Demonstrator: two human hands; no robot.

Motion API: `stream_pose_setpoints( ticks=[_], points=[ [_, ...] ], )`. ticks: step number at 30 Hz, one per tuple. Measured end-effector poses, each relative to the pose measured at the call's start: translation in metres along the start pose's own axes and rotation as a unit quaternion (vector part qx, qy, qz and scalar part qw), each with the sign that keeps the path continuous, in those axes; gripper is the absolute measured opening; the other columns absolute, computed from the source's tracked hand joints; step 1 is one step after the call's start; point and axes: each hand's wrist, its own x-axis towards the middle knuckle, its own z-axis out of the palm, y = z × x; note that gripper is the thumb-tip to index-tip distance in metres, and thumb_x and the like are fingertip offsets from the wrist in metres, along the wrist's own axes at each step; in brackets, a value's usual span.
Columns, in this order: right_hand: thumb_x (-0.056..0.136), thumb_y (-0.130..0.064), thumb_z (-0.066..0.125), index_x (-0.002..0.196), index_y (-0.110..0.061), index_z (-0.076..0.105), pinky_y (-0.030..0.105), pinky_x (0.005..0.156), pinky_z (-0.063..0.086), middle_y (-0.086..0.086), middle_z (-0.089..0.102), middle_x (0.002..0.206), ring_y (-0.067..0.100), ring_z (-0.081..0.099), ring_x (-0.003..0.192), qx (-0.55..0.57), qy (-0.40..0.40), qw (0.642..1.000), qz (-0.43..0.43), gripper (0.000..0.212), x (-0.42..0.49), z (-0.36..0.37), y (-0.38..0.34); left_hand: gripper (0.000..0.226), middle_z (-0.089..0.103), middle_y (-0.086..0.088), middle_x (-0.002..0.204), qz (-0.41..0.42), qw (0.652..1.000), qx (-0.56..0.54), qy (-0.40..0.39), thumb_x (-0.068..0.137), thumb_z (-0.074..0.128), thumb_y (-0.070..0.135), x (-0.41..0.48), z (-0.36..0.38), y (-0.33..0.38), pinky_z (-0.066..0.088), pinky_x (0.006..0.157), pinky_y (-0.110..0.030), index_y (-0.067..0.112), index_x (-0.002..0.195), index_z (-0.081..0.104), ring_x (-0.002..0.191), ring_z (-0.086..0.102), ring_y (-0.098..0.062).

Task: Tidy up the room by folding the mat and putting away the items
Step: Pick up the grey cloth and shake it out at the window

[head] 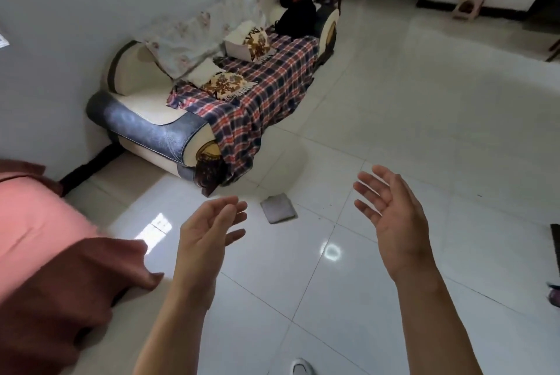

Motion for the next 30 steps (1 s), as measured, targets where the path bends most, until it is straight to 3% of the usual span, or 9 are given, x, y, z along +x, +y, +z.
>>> stream_pose_setpoints(
  ticks=[12,19,30],
  points=[
    [0.107,-0.036,0.036,0.128,-0.019,0.061,0.045,0.103,0.049,0.003,0.070,0.125,0.018,0.066,0.116,-0.065,0.044,0.996,0.035,0.036,0.133,0.118,0.044,0.020,0.076,-0.006,0.106,-0.054,0.998,-0.020,-0.019,0.103,0.053,0.014,0.214,-0.030,-0.020,0.058,0.087,-0.040,0.011,0.113,0.070,0.105,0.071,-0.023],
    [0.107,-0.034,0.038,0.127,-0.019,0.061,0.040,0.099,0.050,0.003,0.070,0.124,0.018,0.067,0.116,-0.095,0.012,0.992,0.076,0.034,0.199,0.197,0.085,0.021,0.076,-0.005,0.106,-0.068,0.998,0.000,-0.014,0.103,0.053,0.015,0.331,-0.053,-0.025,0.058,0.088,-0.039,0.011,0.116,0.069,0.104,0.071,-0.022],
    [0.108,-0.034,0.037,0.129,-0.020,0.060,0.044,0.103,0.049,0.002,0.070,0.123,0.017,0.066,0.117,-0.094,-0.055,0.988,0.107,0.035,0.303,0.180,0.109,0.019,0.077,-0.001,0.103,-0.111,0.993,0.041,0.025,0.103,0.053,0.014,0.369,0.015,-0.056,0.058,0.088,-0.042,0.015,0.111,0.070,0.102,0.071,-0.020]
  ],
)
